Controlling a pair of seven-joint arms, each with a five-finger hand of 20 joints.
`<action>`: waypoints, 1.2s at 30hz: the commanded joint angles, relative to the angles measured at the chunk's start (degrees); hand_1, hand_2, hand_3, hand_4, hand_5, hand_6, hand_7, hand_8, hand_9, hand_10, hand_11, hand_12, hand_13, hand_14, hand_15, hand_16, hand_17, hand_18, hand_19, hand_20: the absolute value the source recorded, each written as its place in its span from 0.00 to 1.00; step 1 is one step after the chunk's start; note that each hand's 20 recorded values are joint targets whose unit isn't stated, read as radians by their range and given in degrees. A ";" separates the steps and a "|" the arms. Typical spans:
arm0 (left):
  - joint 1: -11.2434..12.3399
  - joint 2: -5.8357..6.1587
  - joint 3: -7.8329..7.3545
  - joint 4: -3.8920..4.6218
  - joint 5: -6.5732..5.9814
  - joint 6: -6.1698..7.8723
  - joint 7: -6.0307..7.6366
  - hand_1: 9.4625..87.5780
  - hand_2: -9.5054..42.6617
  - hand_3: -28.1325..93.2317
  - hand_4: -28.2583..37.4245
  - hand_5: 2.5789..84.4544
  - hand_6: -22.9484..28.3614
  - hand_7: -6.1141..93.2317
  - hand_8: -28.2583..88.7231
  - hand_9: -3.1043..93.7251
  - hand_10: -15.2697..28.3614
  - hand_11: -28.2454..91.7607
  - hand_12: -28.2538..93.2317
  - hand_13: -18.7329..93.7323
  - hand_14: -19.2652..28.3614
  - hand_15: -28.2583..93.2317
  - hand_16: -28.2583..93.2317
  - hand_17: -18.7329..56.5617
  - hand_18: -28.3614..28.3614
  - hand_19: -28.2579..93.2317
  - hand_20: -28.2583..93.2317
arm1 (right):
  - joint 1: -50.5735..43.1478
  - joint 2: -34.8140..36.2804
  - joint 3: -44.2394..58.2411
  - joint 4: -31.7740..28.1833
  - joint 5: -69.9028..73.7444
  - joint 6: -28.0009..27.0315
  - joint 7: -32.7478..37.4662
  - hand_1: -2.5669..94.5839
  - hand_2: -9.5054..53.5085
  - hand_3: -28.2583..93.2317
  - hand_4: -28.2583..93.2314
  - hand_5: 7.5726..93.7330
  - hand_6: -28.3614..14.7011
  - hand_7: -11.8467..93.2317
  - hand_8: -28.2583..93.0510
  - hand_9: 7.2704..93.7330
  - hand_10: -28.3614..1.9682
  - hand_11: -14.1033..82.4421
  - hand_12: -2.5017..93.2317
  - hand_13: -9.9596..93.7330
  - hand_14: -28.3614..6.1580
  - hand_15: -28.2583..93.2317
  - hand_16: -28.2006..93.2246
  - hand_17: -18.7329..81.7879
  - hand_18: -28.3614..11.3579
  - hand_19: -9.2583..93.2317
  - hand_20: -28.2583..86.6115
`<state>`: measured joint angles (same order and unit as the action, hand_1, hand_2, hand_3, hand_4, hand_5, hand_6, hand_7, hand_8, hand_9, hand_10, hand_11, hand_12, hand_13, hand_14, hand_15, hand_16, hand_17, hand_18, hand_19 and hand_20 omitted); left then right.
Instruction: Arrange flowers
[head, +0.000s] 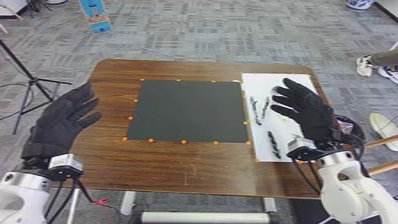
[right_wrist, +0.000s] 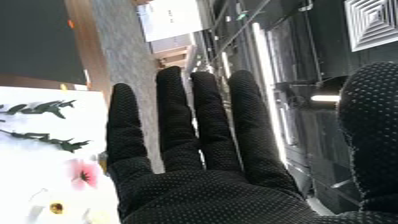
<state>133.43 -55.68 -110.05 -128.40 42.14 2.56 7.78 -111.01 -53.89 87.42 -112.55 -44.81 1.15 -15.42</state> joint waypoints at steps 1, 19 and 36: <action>0.94 -0.62 -1.20 -0.52 -0.65 -0.33 -1.37 0.21 0.01 0.80 0.00 0.30 0.50 0.27 0.15 0.26 0.58 0.39 0.38 0.33 0.66 0.40 0.27 0.11 0.86 0.58 0.30 | -2.22 -1.37 1.46 -0.81 -0.57 -1.87 0.48 0.21 0.07 0.91 0.03 0.36 0.59 0.29 0.14 0.38 0.51 0.26 0.25 0.38 0.48 0.46 0.41 0.24 0.16 0.54 0.42; 0.36 -1.74 -1.18 -0.49 -0.49 -1.34 -2.84 0.21 0.01 0.81 0.00 0.31 0.50 0.26 0.16 0.29 0.60 0.39 0.37 0.35 0.68 0.42 0.26 0.12 0.87 0.58 0.30 | 4.28 12.51 -10.49 -5.21 -73.25 30.34 31.26 0.42 0.00 0.64 0.00 0.57 0.64 0.54 0.11 0.68 0.57 0.68 0.36 0.69 0.51 0.85 0.47 0.50 0.19 0.93 0.63; -1.83 -0.34 0.54 0.16 -0.65 -2.71 -3.40 0.21 0.02 0.80 0.00 0.31 0.49 0.26 0.16 0.29 0.60 0.39 0.37 0.36 0.69 0.43 0.25 0.12 0.88 0.59 0.30 | 1.51 23.02 -9.09 -11.65 -76.55 2.64 43.55 0.31 0.00 0.70 0.00 0.68 0.65 0.69 0.08 0.74 0.58 0.74 0.41 0.77 0.51 0.90 0.54 0.56 0.14 1.00 0.71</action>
<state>132.43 -56.98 -110.10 -128.31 41.91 1.08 4.78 -108.23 -32.52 79.96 -123.64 -114.98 7.88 26.42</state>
